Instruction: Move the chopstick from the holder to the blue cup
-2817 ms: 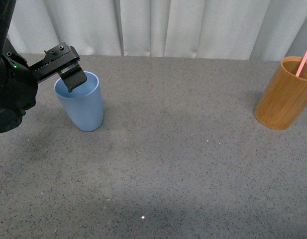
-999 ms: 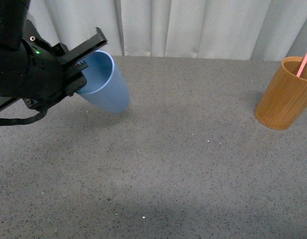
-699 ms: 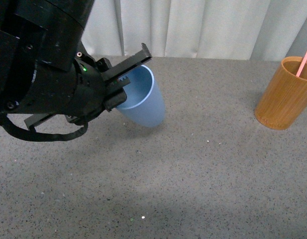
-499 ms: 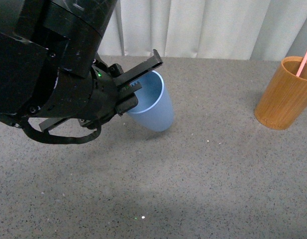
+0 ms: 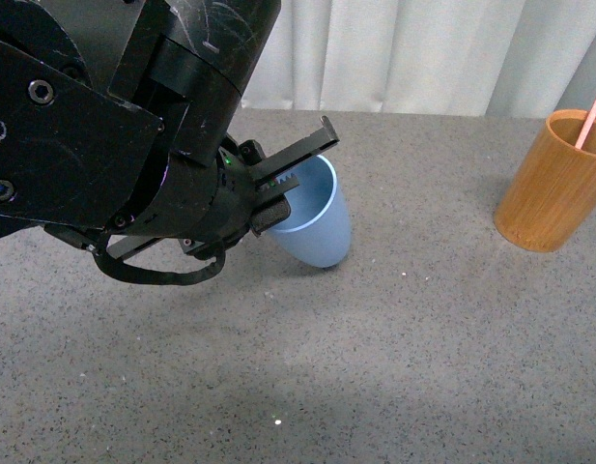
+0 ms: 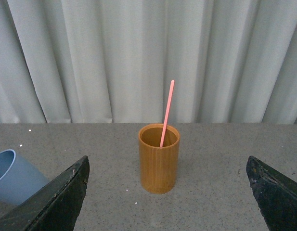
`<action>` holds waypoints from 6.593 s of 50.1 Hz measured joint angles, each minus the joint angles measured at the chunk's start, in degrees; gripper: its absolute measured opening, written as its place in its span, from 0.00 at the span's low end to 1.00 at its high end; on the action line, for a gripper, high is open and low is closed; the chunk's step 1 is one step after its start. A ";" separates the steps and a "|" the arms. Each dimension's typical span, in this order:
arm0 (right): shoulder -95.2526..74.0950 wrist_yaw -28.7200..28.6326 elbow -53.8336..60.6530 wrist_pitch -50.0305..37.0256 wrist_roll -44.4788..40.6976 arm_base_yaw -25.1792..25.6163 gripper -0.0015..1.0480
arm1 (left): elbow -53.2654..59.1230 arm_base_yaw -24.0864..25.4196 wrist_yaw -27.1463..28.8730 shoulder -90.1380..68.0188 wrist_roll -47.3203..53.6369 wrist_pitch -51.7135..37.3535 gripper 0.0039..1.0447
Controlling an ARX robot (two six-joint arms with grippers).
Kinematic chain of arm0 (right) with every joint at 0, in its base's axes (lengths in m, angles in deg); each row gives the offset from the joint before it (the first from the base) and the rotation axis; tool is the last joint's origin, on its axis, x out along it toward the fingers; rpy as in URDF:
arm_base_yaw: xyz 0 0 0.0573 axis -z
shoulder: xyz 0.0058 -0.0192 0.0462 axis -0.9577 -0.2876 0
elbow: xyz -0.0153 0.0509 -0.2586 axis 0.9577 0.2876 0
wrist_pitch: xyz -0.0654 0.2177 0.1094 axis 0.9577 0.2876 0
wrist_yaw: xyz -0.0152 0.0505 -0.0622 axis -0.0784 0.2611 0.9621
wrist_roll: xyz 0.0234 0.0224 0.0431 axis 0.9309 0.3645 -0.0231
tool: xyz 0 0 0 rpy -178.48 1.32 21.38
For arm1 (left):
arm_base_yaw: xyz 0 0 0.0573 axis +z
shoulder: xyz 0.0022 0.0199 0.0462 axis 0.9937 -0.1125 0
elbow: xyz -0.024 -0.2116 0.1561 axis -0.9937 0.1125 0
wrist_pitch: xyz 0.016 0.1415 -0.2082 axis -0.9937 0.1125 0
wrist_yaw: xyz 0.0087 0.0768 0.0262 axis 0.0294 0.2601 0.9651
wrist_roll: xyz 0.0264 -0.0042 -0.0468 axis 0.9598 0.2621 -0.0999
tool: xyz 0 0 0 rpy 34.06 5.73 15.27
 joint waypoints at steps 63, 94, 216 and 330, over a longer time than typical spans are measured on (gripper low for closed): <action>0.00 0.00 0.00 0.00 0.00 0.00 0.91 | -1.97 -1.09 0.57 -1.60 -0.61 1.31 0.33; 0.00 0.00 0.00 0.00 0.00 0.00 0.91 | 2.36 1.25 11.87 -0.22 7.37 -13.27 0.85; -107.10 10.49 -47.67 -39.04 3.72 3.89 0.91 | 50.86 30.05 -11.39 110.07 48.65 13.49 0.94; -103.82 14.32 -51.10 -37.42 9.18 -1.64 0.03 | 50.86 30.05 -11.39 110.07 48.65 13.49 0.94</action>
